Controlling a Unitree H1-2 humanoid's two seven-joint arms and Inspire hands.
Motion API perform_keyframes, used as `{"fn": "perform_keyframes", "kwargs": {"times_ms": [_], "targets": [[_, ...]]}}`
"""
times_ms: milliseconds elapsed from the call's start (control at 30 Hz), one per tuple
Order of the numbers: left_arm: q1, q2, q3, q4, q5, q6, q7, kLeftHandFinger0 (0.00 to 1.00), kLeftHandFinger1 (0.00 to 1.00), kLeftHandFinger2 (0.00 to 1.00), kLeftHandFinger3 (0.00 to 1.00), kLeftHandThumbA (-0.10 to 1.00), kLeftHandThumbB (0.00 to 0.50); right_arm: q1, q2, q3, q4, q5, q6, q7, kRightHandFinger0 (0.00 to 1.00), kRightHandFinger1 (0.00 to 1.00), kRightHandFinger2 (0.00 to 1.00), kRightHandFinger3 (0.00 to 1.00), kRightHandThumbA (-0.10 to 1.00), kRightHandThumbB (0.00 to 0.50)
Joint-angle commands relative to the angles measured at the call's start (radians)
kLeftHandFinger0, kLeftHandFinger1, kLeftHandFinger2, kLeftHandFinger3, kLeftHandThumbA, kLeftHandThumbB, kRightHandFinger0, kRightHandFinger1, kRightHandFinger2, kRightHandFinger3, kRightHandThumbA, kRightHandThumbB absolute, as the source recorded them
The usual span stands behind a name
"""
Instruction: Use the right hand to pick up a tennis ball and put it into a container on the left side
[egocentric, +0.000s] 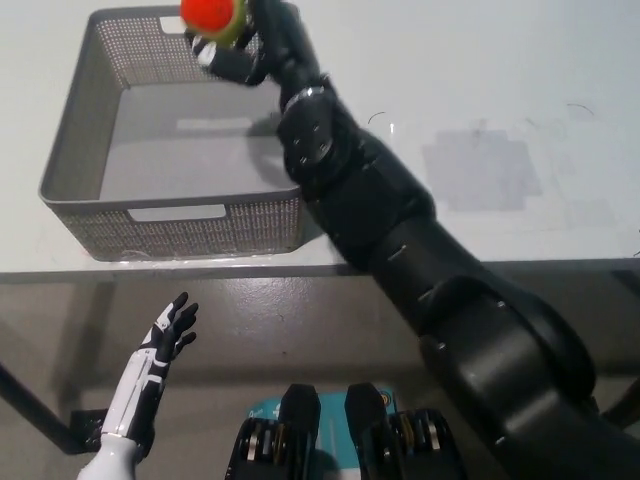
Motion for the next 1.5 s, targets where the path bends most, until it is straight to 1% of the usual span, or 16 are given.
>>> {"fn": "perform_keyframes", "kwargs": {"times_ms": [0, 167, 267, 333, 367, 400, 433, 467, 500, 533, 600, 767, 867, 1200, 1300, 1467], "targets": [[-0.009, 0.013, -0.009, -0.015, 0.02, -0.041, -0.002, 1.0, 1.0, 1.0, 1.0, 1.0, 0.074, -0.081, 0.026, 0.053, 0.042, -0.053, -0.077, -0.033, 0.0, 0.36, 0.81, 0.9, -0.1, 0.153], [-0.015, 0.02, -0.01, -0.016, 0.026, -0.048, -0.004, 1.0, 1.0, 1.0, 1.0, 1.0, 0.07, -0.065, 0.047, 0.124, 0.096, -0.09, -0.062, -0.034, 0.0, 0.34, 0.81, 0.92, -0.1, 0.145], [-0.023, 0.02, -0.01, -0.02, 0.024, -0.044, -0.007, 1.0, 1.0, 1.0, 1.0, 1.0, 0.069, -0.064, 0.048, 0.151, 0.112, -0.098, -0.059, -0.036, 0.0, 0.26, 0.71, 0.83, -0.1, 0.161], [-0.03, 0.021, -0.01, -0.018, 0.025, -0.041, -0.007, 1.0, 1.0, 1.0, 1.0, 1.0, 0.07, -0.067, 0.043, 0.171, 0.119, -0.11, -0.039, -0.01, 0.0, 0.26, 0.67, 0.77, -0.1, 0.159], [-0.031, 0.023, -0.01, -0.019, 0.022, -0.036, -0.01, 1.0, 1.0, 1.0, 1.0, 1.0, 0.069, -0.069, 0.04, 0.187, 0.121, -0.12, -0.032, 0.007, 0.0, 0.25, 0.6, 0.69, -0.1, 0.174], [-0.033, 0.023, -0.011, -0.018, 0.024, -0.034, -0.01, 1.0, 1.0, 1.0, 1.0, 1.0, 0.071, -0.073, 0.038, 0.199, 0.123, -0.125, -0.015, 0.023, 0.04, 0.27, 0.58, 0.72, 0.01, 0.184], [-0.034, 0.023, -0.01, -0.015, 0.02, -0.038, -0.011, 1.0, 1.0, 1.0, 1.0, 1.0, 0.081, -0.081, 0.036, 0.204, 0.129, -0.123, 0.005, 0.066, 0.27, 0.47, 0.75, 0.93, 0.27, 0.23], [-0.035, 0.023, -0.011, -0.015, 0.017, -0.038, -0.013, 1.0, 1.0, 1.0, 1.0, 1.0, 0.08, -0.083, 0.033, 0.209, 0.13, -0.121, 0.01, 0.084, 0.52, 0.71, 0.88, 1.0, 0.39, 0.258], [-0.035, 0.024, -0.012, -0.017, 0.014, -0.038, -0.016, 1.0, 1.0, 1.0, 1.0, 1.0, 0.078, -0.087, 0.028, 0.224, 0.132, -0.128, 0.01, 0.116, 1.0, 1.0, 1.0, 1.0, 0.57, 0.323], [-0.035, 0.024, -0.012, -0.018, 0.015, -0.037, -0.016, 1.0, 1.0, 1.0, 1.0, 1.0, 0.077, -0.088, 0.024, 0.236, 0.133, -0.138, 0.007, 0.129, 1.0, 1.0, 1.0, 1.0, 0.62, 0.345], [-0.033, 0.023, -0.013, -0.019, 0.01, -0.036, -0.019, 1.0, 1.0, 1.0, 1.0, 1.0, 0.072, -0.086, 0.018, 0.245, 0.127, -0.139, 0.007, 0.144, 1.0, 1.0, 1.0, 1.0, 0.81, 0.495], [-0.034, 0.024, -0.013, -0.014, 0.021, -0.04, -0.016, 1.0, 1.0, 1.0, 1.0, 1.0, 0.1, -0.088, 0.006, 0.244, 0.111, -0.13, -0.002, 0.152, 1.0, 1.0, 1.0, 1.0, 0.96, 0.5], [-0.043, 0.025, -0.013, -0.016, 0.02, -0.034, -0.017, 1.0, 1.0, 1.0, 1.0, 1.0, 0.127, -0.098, -0.004, 0.24, 0.106, -0.129, -0.002, 0.152, 1.0, 1.0, 1.0, 1.0, 1.0, 0.5], [-0.056, 0.033, -0.016, -0.012, 0.022, -0.034, -0.022, 1.0, 1.0, 1.0, 1.0, 1.0, 0.138, -0.097, -0.062, 0.187, 0.006, -0.103, -0.053, 0.106, 1.0, 1.0, 1.0, 1.0, 1.0, 0.5], [-0.055, 0.037, -0.017, -0.016, 0.026, -0.029, -0.024, 1.0, 1.0, 1.0, 1.0, 1.0, 0.141, -0.051, -0.12, 0.147, -0.156, -0.097, -0.055, 0.105, 1.0, 1.0, 1.0, 1.0, 1.0, 0.499], [-0.052, 0.041, -0.017, -0.013, 0.028, -0.041, -0.028, 1.0, 1.0, 1.0, 1.0, 1.0, 0.121, 0.12, -0.245, 0.077, -0.613, -0.091, 0.036, 0.185, 1.0, 1.0, 1.0, 1.0, 1.0, 0.495]]}}
